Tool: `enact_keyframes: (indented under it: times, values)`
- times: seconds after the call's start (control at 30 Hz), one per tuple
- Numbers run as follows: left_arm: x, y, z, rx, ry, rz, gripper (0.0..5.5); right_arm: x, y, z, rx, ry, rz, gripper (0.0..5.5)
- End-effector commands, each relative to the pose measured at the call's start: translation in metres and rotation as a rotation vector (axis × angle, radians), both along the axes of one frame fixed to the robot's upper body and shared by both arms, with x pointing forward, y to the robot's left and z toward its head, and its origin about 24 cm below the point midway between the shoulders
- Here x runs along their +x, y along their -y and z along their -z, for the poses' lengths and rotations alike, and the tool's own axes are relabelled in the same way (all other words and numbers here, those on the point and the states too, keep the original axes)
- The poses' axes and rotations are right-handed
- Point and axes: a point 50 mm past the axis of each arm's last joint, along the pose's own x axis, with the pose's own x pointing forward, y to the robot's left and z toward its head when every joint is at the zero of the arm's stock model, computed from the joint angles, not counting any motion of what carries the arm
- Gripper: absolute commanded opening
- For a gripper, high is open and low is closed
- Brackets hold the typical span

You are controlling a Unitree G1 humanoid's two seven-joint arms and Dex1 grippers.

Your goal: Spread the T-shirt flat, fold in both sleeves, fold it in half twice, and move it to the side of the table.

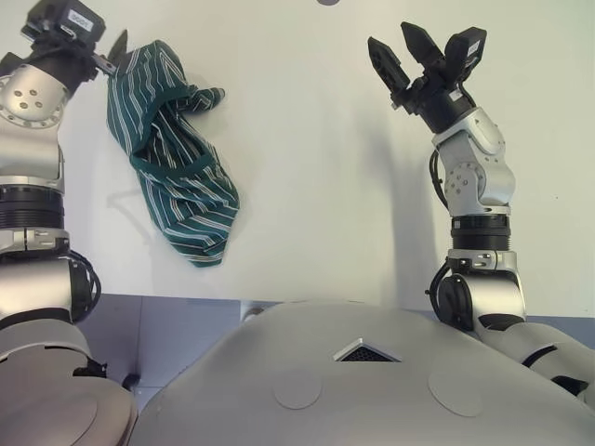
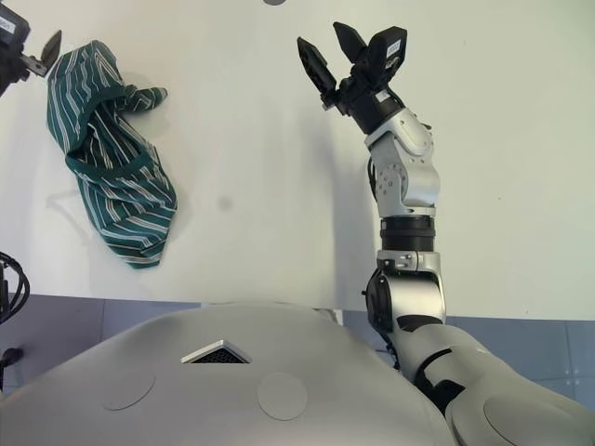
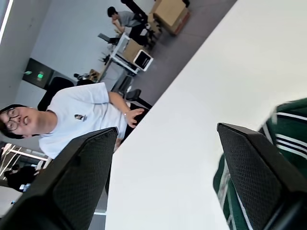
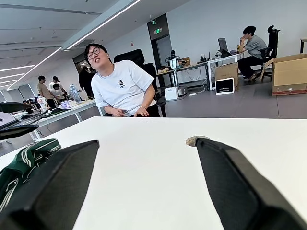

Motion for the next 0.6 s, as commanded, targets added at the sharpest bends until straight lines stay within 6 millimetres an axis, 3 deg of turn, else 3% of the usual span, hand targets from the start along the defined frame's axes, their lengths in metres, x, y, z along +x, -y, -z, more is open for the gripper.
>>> enact_keyframes:
  times: [0.03,0.13,0.2,0.3,0.47,0.53,0.6]
  values:
    - [-0.004,-0.018,0.019,0.156,-0.079,-0.061,3.81,-0.003,0.002,0.008,-0.035,-0.02,0.004,3.74]
    - [-0.015,-0.005,0.063,0.222,-0.276,0.033,3.81,-0.002,0.002,0.009,-0.049,-0.022,-0.002,3.74]
    - [-0.012,0.02,0.086,0.134,-0.349,0.102,3.81,-0.001,0.003,0.008,-0.055,-0.02,-0.007,3.74]
    - [0.007,0.066,0.098,0.026,-0.334,0.176,3.81,0.001,0.001,0.007,-0.061,-0.016,-0.018,3.74]
    - [0.043,0.164,0.078,-0.102,-0.145,0.401,3.81,0.006,0.002,0.003,-0.102,0.002,-0.044,3.74]
    - [0.051,0.193,0.059,-0.212,-0.047,0.49,3.81,0.008,0.006,0.0,-0.125,0.012,-0.051,3.74]
    - [0.06,0.209,0.043,-0.297,0.0,0.529,3.81,0.009,0.01,-0.002,-0.156,0.021,-0.059,3.74]
